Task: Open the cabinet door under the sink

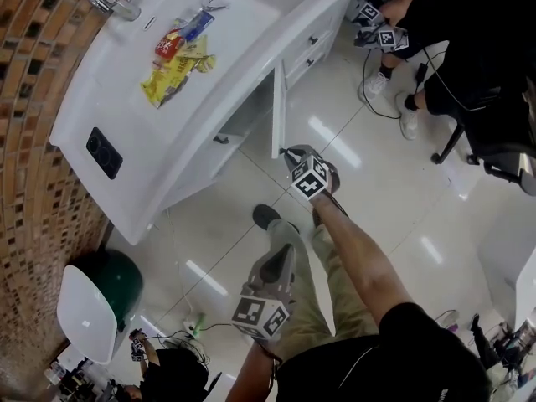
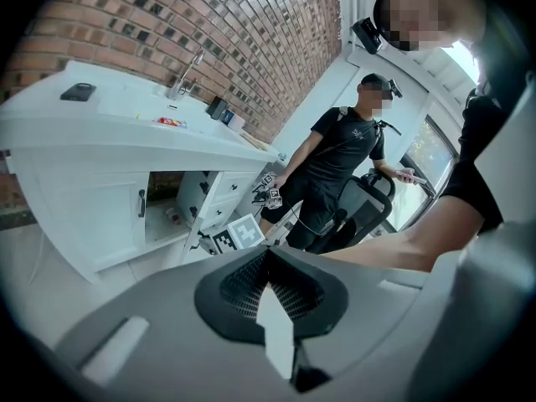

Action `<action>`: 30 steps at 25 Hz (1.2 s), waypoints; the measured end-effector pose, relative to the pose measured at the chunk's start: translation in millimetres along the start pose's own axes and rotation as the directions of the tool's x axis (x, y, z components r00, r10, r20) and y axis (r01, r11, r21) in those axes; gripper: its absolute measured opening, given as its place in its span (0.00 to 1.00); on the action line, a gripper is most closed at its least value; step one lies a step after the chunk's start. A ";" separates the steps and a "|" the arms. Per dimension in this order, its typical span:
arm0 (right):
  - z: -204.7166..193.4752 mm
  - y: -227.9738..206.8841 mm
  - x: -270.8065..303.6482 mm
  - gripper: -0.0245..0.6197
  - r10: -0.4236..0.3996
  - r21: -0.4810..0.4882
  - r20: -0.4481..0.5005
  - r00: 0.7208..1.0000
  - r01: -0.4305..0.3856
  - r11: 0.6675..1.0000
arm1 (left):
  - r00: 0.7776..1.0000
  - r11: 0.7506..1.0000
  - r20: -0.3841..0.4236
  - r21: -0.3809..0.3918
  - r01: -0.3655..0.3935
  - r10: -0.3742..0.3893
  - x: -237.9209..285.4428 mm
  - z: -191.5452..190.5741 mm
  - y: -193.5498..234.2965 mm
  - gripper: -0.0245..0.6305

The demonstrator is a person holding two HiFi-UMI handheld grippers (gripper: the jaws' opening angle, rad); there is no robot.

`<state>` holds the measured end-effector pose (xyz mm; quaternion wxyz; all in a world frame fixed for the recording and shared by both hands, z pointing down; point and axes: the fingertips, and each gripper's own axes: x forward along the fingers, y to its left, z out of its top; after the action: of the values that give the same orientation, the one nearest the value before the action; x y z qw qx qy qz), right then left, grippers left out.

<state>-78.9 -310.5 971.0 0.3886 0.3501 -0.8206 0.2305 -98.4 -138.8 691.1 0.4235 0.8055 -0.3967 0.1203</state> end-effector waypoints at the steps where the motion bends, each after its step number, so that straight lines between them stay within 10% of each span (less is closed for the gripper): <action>1: -5.2 -4.7 -4.0 0.09 -0.005 0.006 -0.002 1.000 0.005 1.000 | 1.000 1.000 0.002 -0.002 -0.002 0.002 1.0 -0.7 -1.1 0.06; 30: -69.5 -151.2 -66.0 0.05 -0.067 -0.032 -0.077 0.995 0.065 0.997 | 1.000 1.000 0.026 -0.011 0.000 0.000 40.1 -4.6 -52.7 0.06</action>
<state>98.0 -337.3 975.5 0.4327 0.3621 -0.7961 0.2189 -32.3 -139.6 684.2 0.4228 0.8046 -0.4029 0.1075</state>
